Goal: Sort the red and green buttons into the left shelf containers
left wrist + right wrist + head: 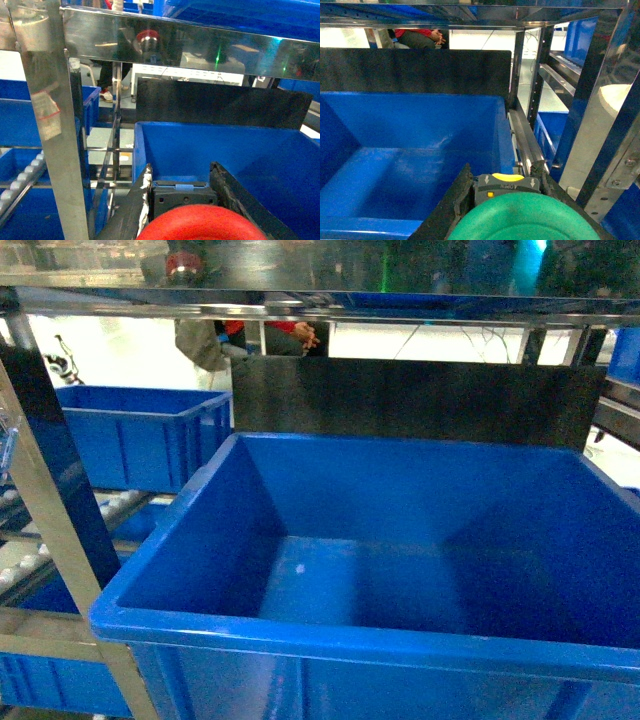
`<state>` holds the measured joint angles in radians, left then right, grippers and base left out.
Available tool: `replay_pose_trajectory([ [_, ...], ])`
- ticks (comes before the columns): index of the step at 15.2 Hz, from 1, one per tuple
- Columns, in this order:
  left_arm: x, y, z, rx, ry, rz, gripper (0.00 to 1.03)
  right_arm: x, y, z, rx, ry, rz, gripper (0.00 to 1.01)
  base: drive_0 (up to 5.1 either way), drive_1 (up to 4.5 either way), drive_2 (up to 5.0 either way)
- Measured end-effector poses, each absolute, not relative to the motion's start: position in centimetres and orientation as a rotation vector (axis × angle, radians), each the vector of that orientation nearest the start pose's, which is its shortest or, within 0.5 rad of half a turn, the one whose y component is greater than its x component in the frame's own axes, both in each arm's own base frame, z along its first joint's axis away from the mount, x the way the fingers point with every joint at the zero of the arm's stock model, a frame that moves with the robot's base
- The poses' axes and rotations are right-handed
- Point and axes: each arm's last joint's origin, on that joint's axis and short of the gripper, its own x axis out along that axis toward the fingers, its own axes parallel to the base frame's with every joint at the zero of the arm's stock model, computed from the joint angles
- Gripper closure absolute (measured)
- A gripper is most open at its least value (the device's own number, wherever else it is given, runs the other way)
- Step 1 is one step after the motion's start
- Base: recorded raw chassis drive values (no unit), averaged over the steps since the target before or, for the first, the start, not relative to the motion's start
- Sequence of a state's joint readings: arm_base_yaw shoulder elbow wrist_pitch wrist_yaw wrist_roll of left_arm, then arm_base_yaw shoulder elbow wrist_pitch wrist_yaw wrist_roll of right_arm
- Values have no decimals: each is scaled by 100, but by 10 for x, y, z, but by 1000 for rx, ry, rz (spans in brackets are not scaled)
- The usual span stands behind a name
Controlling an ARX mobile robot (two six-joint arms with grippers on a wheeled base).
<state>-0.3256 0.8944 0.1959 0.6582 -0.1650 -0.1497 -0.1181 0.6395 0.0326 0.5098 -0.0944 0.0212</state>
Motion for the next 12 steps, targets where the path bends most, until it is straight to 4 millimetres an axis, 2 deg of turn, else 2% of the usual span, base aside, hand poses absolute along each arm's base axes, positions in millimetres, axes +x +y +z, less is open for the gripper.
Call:
replay_pose_trajectory([
  [4,169,-52,194,-140,51,-157,75,143,-14,163,24,73,-6,73,0,0,0],
  [9,169,-52,194,-140,51,-157,75,190,1,161,23,153,138,73,0,0,0],
  [11,169,-52,194,-140,51,-158,75,208,23,144,11,267,200,73,0,0,0],
  [12,169,-52,194,-140,51,-158,75,217,32,142,4,272,210,73,0,0,0],
])
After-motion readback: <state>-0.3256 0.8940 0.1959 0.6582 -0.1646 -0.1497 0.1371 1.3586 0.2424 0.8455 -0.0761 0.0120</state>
